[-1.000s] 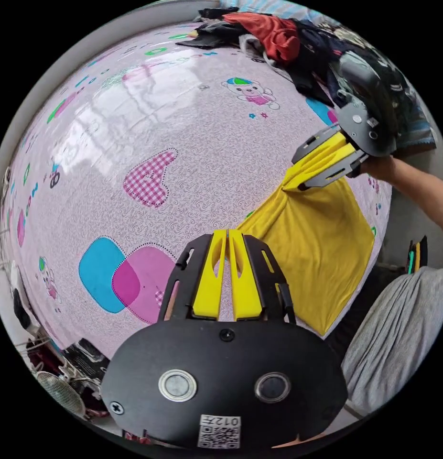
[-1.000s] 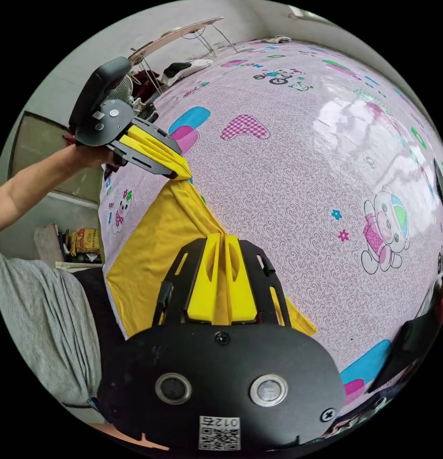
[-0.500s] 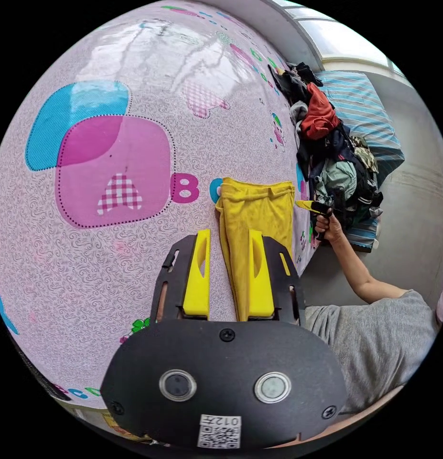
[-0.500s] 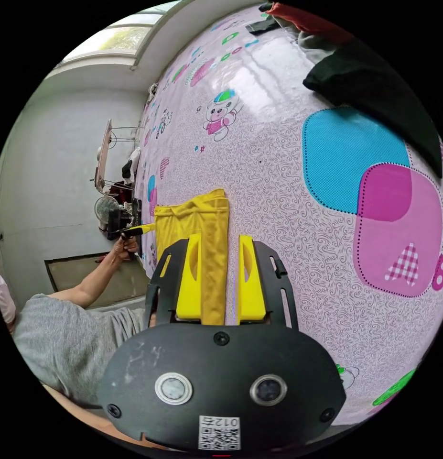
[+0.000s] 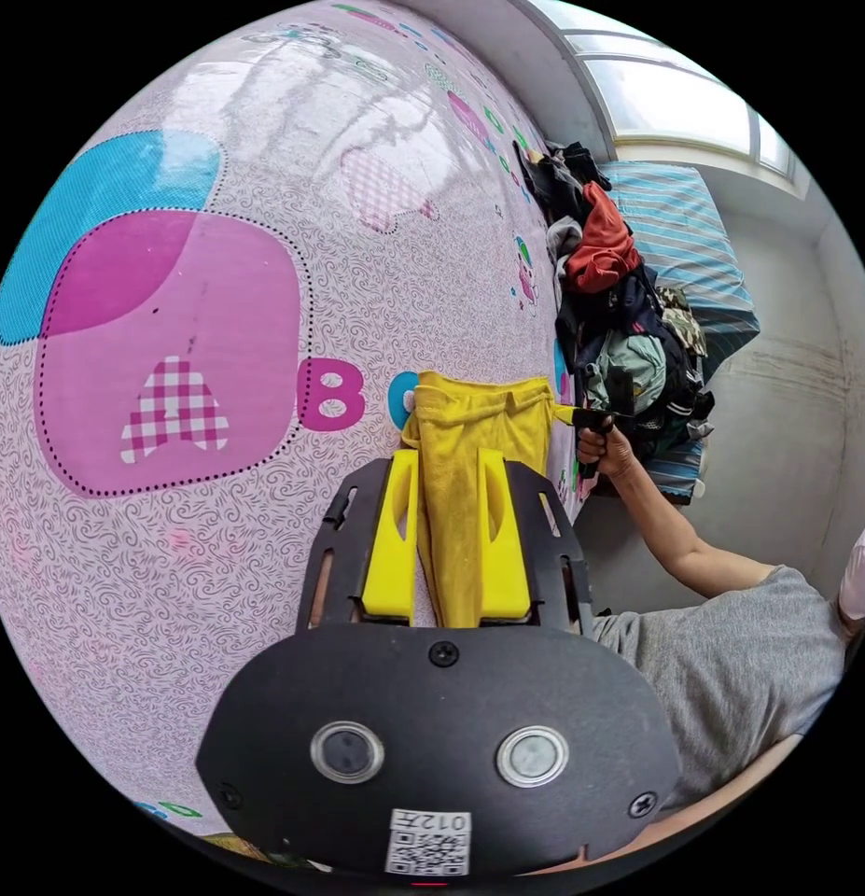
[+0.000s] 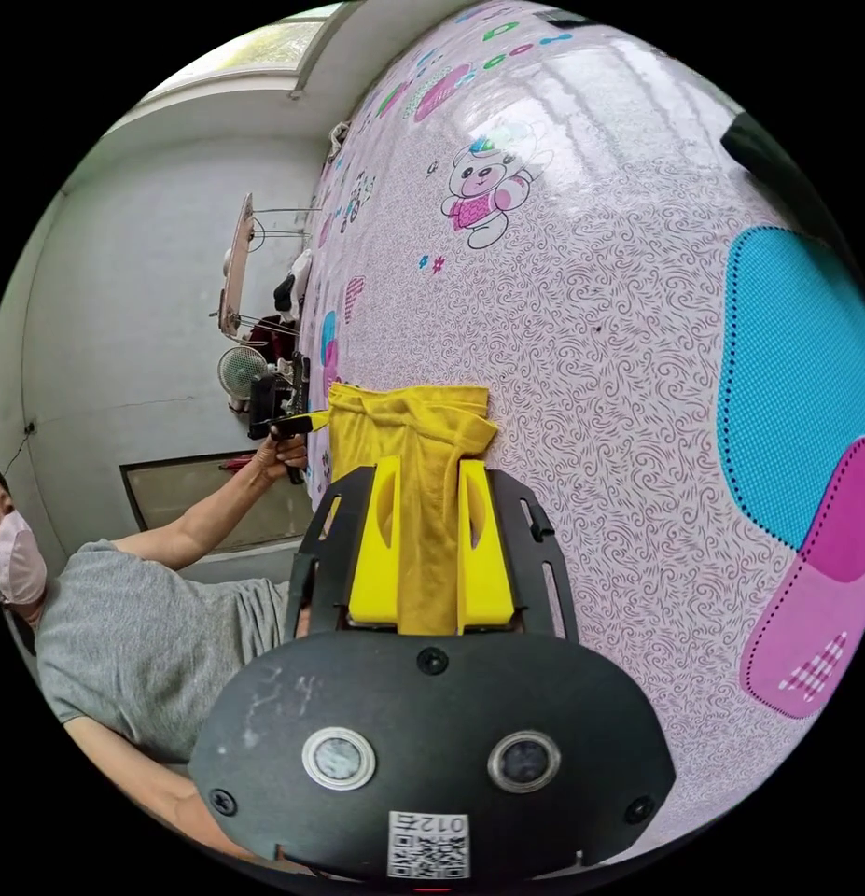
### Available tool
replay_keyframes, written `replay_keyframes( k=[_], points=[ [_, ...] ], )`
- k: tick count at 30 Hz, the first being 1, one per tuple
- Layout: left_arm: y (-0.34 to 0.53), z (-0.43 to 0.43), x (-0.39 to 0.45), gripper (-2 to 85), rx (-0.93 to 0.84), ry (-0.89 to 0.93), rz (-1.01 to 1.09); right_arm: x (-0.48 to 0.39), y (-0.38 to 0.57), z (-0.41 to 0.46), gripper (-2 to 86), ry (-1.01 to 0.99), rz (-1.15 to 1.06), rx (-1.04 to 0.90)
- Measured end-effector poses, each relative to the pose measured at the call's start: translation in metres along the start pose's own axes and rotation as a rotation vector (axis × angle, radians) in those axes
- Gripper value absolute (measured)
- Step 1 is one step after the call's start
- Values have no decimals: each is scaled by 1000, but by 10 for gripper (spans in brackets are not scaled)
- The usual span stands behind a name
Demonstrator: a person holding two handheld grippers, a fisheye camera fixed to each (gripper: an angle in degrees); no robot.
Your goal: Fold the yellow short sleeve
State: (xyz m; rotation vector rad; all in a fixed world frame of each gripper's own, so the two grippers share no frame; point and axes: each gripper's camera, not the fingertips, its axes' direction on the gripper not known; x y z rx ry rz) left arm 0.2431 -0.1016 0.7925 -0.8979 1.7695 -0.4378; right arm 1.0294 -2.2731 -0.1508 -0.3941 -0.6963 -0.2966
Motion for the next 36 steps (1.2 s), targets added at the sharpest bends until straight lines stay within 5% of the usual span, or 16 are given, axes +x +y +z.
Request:
replay_keyframes(
  k=[9,19,36],
  points=[
    [14,16,-6,59,3,-46,50,-7,16,26,43,-29,-78,-54],
    [75,6,17,37,62,-17,137,-12,155,-4,7,-125,-184,87],
    [375,-44,119,29,510,-140,260,-46,425,49,6,-255,-581,135]
  ],
)
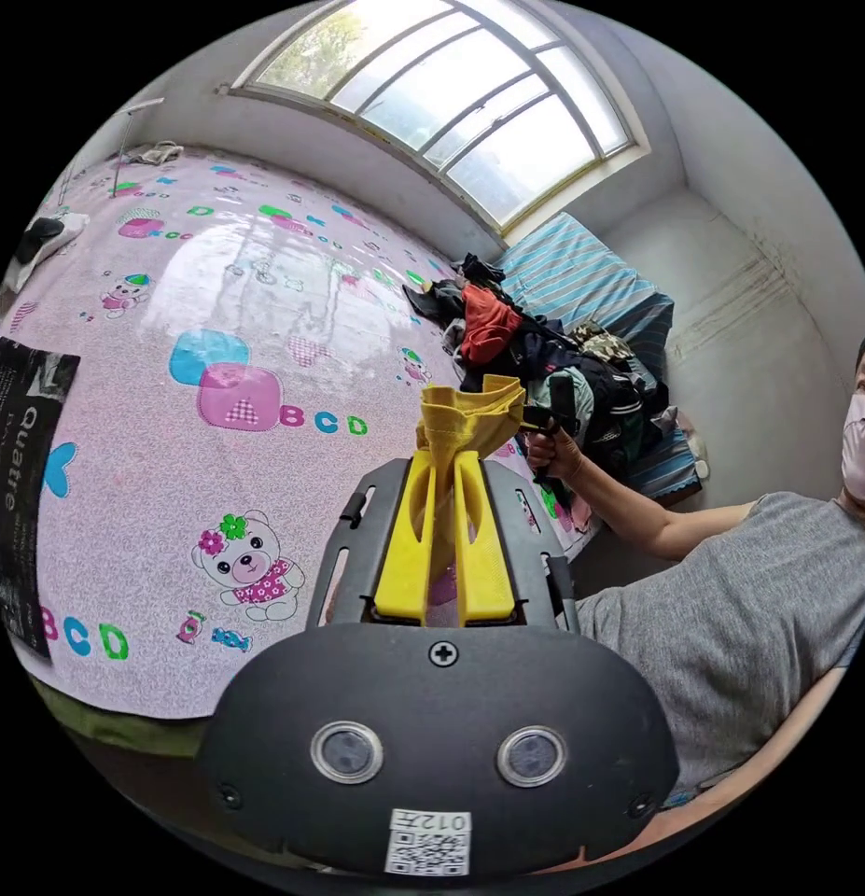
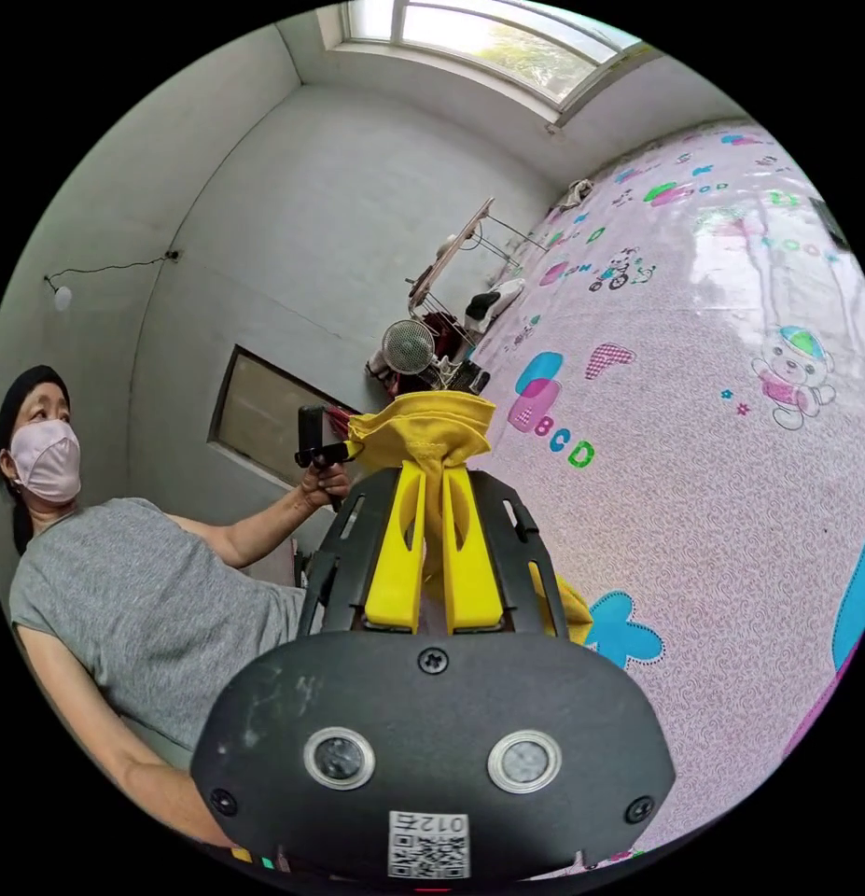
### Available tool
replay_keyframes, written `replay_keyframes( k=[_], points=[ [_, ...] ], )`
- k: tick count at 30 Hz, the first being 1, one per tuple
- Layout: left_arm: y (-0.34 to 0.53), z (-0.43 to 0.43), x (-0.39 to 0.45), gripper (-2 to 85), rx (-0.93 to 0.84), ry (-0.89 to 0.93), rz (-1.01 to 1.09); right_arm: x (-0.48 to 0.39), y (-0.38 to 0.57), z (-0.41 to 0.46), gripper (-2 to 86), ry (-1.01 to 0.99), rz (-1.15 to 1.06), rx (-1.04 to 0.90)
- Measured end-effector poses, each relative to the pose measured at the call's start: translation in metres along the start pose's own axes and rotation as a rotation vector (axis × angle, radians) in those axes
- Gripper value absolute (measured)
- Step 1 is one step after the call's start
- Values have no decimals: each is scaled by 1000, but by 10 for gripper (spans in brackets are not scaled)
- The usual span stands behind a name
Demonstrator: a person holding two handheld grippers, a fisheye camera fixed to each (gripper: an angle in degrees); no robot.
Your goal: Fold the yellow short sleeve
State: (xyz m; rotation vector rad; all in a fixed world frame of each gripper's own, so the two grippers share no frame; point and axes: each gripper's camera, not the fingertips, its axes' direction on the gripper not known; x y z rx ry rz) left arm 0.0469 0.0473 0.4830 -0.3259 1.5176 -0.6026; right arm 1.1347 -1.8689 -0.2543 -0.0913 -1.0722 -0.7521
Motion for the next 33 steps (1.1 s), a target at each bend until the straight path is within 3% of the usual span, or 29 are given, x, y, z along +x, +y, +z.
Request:
replay_keyframes(
  k=[8,18,26,33],
  points=[
    [104,-92,32,29,167,-138,-27,-35,93,137,8,-60,-129,-106],
    [190,-226,8,28,277,-225,15,-74,220,334,8,-38,-223,-131],
    [210,-308,-21,28,331,-275,54,-57,329,465,8,-31,-237,-127],
    [206,-335,-47,30,397,-326,-14,-3,405,514,9,-46,-293,-180]
  ],
)
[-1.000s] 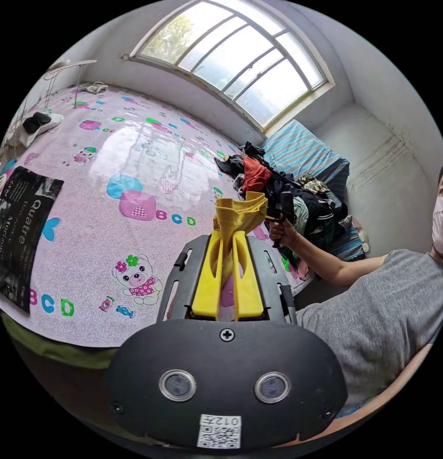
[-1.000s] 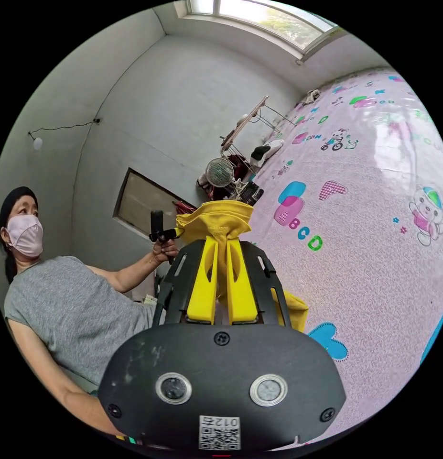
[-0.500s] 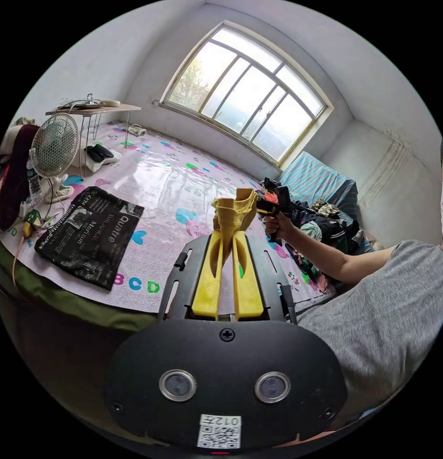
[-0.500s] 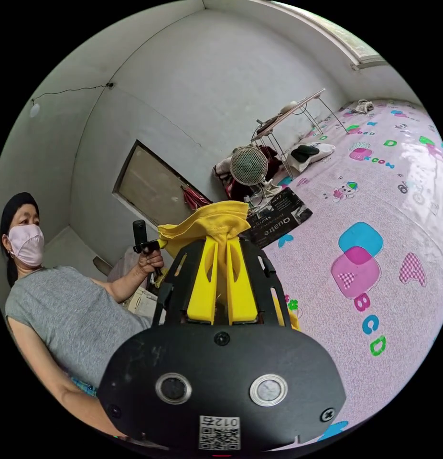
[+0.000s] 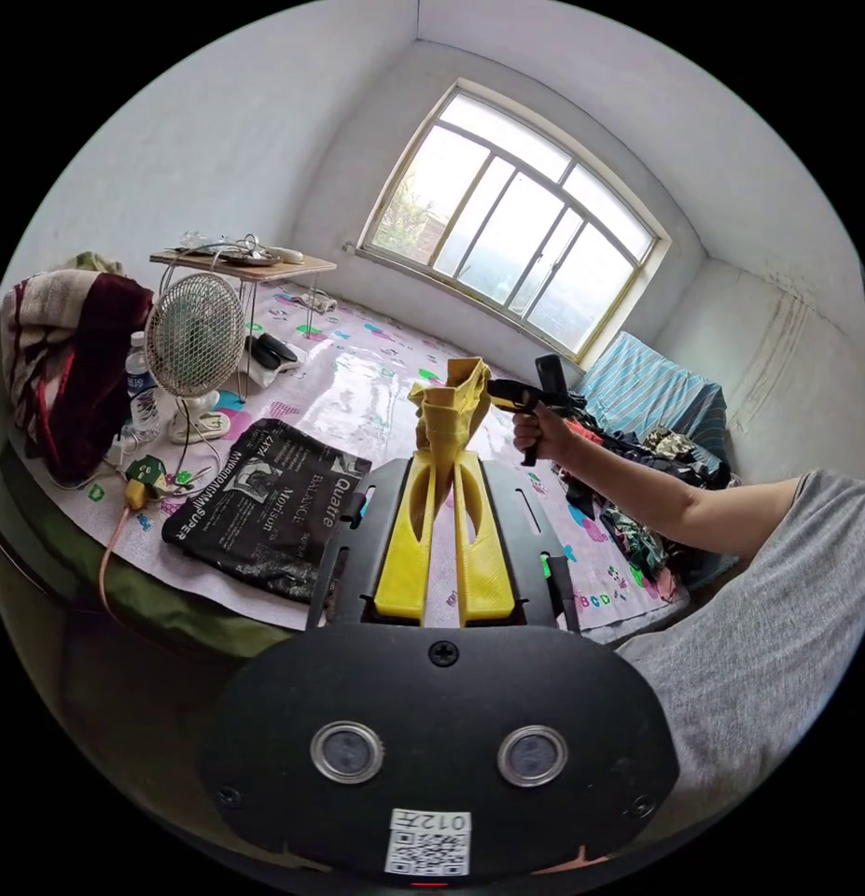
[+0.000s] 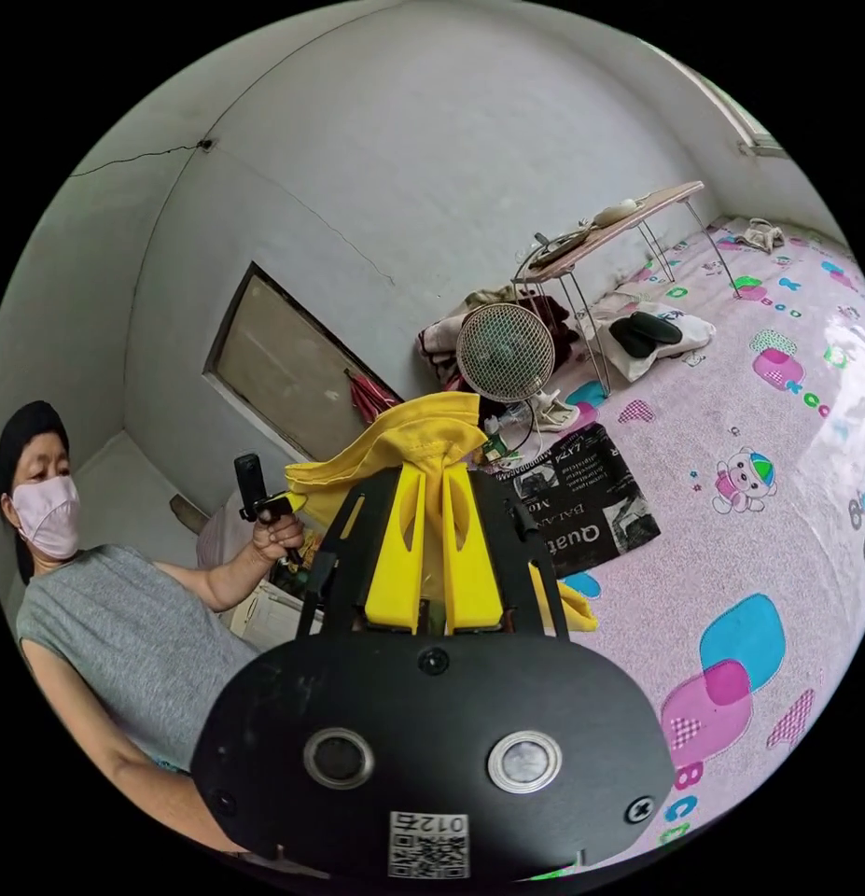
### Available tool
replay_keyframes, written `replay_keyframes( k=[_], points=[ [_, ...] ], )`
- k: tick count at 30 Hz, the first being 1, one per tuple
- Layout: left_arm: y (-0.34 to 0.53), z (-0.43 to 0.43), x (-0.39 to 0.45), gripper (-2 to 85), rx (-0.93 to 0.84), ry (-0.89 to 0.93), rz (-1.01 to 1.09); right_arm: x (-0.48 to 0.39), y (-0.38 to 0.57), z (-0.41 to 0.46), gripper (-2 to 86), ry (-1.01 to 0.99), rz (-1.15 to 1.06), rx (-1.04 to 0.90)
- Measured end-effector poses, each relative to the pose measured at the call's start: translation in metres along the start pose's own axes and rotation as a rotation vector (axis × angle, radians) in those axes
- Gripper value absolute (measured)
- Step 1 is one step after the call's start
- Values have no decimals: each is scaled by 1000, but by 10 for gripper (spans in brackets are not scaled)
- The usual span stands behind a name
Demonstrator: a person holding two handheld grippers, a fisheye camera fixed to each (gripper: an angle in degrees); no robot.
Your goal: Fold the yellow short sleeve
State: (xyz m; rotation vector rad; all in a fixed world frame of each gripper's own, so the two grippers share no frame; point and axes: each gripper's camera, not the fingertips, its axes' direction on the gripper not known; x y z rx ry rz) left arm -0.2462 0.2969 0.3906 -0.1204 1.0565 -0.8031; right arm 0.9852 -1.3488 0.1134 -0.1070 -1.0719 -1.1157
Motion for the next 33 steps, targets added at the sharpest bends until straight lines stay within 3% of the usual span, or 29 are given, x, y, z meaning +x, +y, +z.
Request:
replay_keyframes(
  k=[14,19,33],
  points=[
    [-19,20,-37,34,-26,-102,-167,109,293,70,9,-98,-7,-106],
    [-30,21,-69,37,-59,11,-227,99,399,74,9,-42,2,-158],
    [-97,13,-79,40,-176,175,-14,38,712,-3,9,31,37,-201]
  ],
)
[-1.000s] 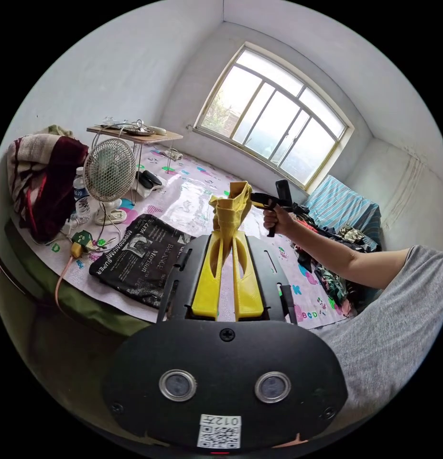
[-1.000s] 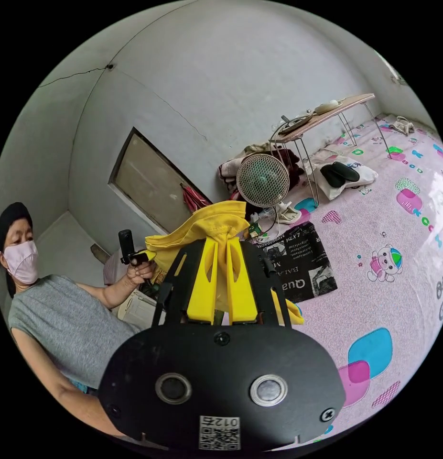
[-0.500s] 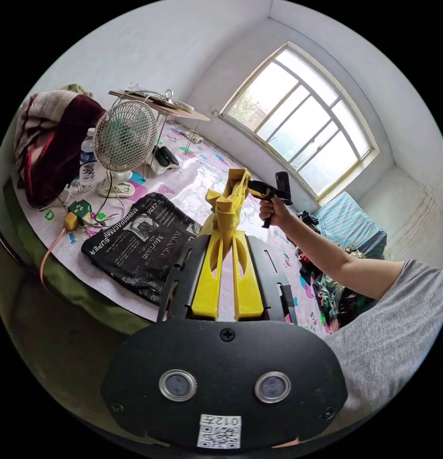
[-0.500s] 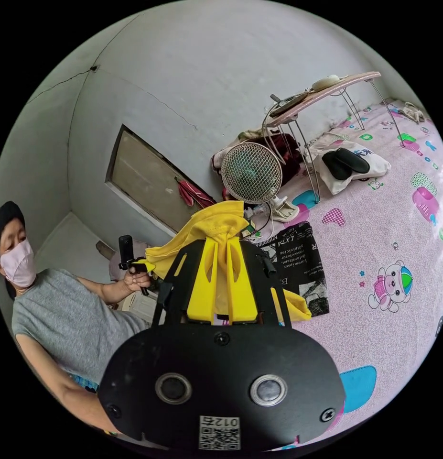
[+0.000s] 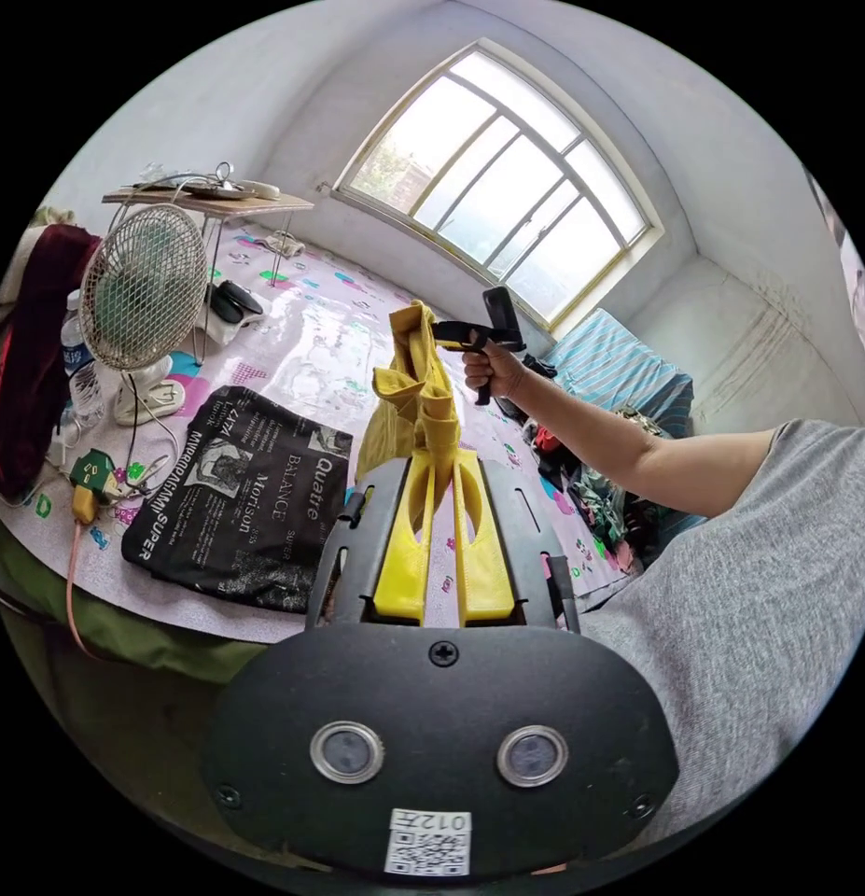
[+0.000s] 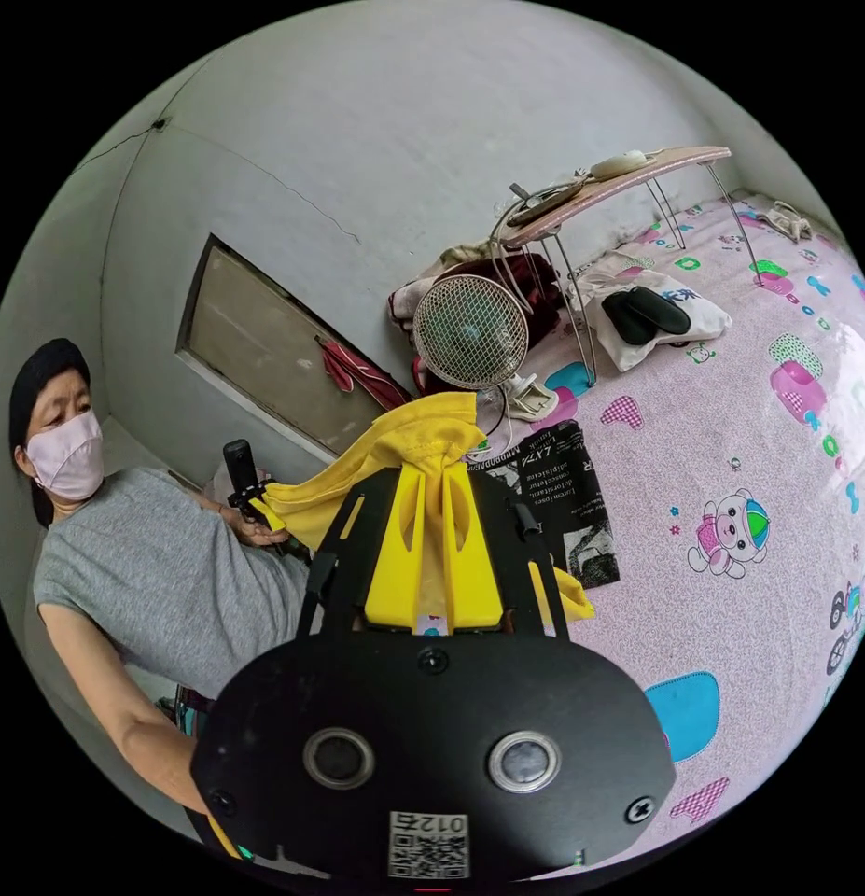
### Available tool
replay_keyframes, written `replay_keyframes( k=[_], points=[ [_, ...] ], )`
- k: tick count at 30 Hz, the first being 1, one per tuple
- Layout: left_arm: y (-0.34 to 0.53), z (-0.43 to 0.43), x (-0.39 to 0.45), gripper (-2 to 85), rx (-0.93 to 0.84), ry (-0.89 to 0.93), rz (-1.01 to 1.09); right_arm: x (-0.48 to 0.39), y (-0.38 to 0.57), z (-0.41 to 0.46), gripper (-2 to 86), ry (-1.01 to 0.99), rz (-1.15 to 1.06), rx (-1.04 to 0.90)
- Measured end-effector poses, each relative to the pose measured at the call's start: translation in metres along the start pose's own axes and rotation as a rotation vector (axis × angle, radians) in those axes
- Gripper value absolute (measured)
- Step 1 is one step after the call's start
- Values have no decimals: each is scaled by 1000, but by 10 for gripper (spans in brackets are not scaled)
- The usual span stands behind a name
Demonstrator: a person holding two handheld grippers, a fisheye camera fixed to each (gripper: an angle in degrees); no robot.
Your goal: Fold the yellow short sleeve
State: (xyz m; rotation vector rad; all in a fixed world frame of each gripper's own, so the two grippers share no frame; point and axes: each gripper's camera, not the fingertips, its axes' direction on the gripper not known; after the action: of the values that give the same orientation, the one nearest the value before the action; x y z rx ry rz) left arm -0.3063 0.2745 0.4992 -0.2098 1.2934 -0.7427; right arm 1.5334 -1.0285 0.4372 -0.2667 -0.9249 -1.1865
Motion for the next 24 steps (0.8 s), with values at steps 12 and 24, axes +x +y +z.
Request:
replay_keyframes(
  k=[12,24],
  points=[
    [-13,-24,-159,41,-73,-210,-227,64,139,209,10,1,95,-273],
    [-71,-50,-225,40,-63,-149,-272,41,266,212,9,59,123,-399]
  ],
)
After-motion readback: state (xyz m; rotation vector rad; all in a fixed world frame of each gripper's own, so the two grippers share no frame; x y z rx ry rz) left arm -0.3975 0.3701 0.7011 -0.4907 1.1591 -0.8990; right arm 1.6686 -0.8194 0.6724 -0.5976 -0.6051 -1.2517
